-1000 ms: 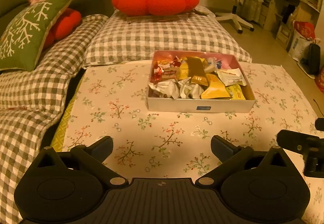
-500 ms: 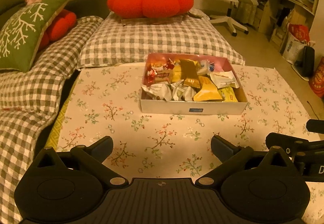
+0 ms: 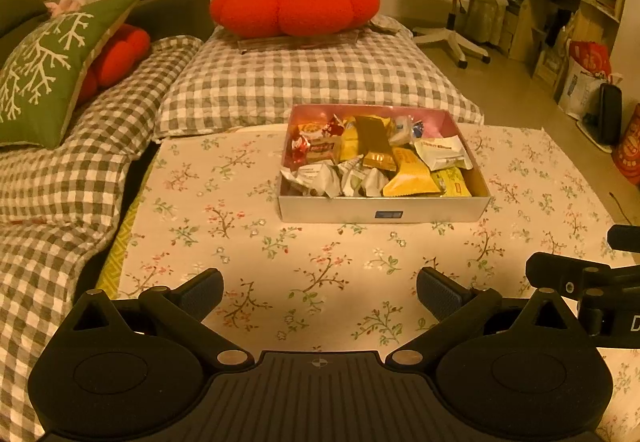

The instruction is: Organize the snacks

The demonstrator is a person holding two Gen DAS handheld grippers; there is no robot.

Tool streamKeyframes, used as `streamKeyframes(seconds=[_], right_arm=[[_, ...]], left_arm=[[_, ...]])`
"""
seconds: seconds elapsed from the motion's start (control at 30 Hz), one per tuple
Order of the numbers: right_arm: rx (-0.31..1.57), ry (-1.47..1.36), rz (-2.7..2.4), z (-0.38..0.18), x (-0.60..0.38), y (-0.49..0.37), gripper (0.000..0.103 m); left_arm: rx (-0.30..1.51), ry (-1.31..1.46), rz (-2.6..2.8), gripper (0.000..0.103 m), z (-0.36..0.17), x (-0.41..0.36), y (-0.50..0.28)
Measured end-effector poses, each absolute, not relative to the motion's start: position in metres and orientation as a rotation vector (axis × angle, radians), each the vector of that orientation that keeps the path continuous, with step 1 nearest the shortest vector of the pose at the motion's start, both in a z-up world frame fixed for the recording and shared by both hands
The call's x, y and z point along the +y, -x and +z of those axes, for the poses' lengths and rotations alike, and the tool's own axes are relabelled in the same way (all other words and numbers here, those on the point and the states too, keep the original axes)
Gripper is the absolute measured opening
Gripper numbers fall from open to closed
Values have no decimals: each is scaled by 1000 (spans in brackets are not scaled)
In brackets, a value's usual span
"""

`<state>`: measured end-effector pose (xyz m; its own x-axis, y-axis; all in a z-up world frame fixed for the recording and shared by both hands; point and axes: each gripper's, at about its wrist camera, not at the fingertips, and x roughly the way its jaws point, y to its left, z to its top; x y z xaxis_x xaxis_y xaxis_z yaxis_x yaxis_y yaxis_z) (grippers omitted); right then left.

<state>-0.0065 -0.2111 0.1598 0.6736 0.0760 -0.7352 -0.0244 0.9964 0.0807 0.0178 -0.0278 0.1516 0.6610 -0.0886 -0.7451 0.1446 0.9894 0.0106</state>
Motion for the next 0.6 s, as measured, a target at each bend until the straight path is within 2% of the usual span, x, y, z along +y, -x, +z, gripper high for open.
streamKeyframes(seconds=[0.6], right_arm=[[830,-63,57,161,-212,6,102]], left_arm=[[845,-66,-131,103,151,-27,-18]])
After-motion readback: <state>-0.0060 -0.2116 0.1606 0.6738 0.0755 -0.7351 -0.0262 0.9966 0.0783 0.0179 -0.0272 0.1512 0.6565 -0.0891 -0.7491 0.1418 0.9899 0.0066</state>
